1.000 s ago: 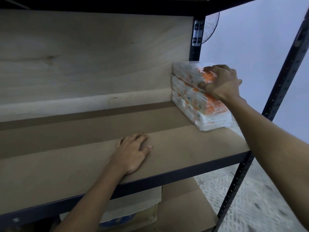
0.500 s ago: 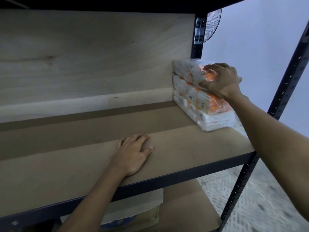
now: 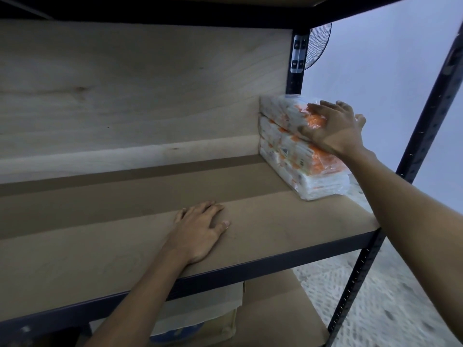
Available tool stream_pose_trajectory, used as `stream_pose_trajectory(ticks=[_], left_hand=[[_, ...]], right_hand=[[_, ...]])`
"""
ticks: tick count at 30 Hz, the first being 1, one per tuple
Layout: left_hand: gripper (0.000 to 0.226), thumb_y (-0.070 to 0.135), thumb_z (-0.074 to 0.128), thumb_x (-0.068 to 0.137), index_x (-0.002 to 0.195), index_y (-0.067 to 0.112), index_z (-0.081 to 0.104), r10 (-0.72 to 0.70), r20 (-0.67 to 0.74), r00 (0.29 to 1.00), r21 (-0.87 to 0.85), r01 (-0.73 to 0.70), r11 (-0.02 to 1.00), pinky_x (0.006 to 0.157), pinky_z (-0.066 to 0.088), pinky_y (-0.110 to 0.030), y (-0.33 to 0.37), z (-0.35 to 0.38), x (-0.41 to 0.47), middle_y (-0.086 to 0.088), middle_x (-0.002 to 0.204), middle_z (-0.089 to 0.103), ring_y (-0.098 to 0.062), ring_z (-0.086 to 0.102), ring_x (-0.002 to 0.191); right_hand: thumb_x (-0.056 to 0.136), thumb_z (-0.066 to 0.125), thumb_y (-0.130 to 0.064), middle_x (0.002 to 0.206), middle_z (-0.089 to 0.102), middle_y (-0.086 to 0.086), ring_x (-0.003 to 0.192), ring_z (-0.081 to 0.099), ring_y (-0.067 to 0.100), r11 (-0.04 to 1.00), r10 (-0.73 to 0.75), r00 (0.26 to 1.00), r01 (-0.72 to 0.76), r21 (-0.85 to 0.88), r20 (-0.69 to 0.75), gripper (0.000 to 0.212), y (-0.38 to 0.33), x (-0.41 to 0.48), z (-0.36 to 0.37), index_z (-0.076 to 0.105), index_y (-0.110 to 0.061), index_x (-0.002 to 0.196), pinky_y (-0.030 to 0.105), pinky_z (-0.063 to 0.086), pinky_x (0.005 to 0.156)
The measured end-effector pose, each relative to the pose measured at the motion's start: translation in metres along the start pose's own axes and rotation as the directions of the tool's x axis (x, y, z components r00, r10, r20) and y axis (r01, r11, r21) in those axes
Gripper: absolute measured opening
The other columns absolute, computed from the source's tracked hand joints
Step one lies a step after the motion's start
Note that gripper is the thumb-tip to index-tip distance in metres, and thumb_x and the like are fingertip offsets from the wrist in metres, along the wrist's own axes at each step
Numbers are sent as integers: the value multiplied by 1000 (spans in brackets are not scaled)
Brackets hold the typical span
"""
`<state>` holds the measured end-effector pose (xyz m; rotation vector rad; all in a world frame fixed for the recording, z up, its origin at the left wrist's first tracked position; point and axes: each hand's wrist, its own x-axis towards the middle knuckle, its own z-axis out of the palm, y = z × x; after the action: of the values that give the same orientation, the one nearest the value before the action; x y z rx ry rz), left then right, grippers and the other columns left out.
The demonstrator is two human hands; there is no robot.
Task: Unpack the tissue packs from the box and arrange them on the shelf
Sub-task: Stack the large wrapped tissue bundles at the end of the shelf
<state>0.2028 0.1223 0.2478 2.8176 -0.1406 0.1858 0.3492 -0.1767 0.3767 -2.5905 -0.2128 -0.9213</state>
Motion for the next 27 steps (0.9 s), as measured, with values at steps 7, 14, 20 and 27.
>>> stream_pose_trajectory(ticks=[7,14,20,27], left_hand=[[52,56,31,96,145,38,31,3,3,1000,-4,-3,1000,118,7,-39,0,0,1,12,156,25,-10,19,144],[52,55,33,97,145,35,35,5,-7,1000,-17,-5,1000,117,8,-40,2,-2,-2,10,154,29,-11,23,142],[51,51,37,97,143,31,40,8,4,1000,-33,-8,999,117,12,-39,4,-7,-4,5,155,30,-17,25,142],[44,46,42,98,135,26,50,53,-35,998,-66,-55,996,113,23,-36,4,-16,-36,3,146,44,-19,36,135]], right_hand=[[75,52,-63,147,47,0,140,31,25,998,-34,998,36,48,-45,65,-1,-11,-9,54,-34,133,54,19,112],[81,49,-60,147,46,3,141,32,28,996,-67,997,69,64,-38,60,-2,-25,-13,54,-32,134,53,24,114],[90,44,-50,148,44,7,142,29,30,995,-95,995,95,38,-16,51,-12,-40,-19,54,-28,135,50,23,114],[87,43,-41,136,57,9,129,47,33,982,-168,986,167,92,5,49,-46,-93,-19,63,-19,125,44,39,107]])
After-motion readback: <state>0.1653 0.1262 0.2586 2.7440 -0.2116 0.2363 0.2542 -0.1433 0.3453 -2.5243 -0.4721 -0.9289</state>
